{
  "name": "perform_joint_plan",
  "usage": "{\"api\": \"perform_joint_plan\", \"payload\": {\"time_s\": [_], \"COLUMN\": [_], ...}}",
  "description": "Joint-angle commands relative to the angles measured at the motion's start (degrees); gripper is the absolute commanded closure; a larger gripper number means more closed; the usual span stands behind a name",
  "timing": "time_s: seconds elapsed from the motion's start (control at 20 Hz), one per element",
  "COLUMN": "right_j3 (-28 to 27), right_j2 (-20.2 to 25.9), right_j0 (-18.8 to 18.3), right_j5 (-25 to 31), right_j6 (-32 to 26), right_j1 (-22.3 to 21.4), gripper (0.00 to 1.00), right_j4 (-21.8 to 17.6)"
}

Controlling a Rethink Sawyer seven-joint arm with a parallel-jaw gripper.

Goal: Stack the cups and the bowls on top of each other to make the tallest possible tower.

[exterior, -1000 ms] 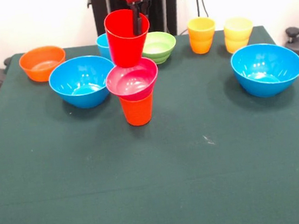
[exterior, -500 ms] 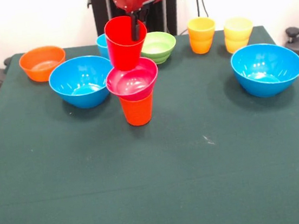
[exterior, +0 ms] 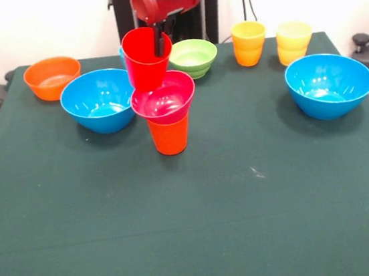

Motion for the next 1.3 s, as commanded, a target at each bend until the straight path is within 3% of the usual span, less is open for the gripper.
{"api": "perform_joint_plan", "payload": {"time_s": [0.05,0.85,1.3], "right_j3": [1.63,2.29,0.95], "right_j2": [-1.61,-3.67,-5.83], "right_j0": [2.18,4.67,6.87], "right_j5": [-6.19,-11.8,-14.82], "right_j6": [11.01,11.55,12.91], "right_j1": [4.37,5.18,8.05], "gripper": [1.0,1.0,1.0], "right_j4": [-0.7,1.78,1.54]}}
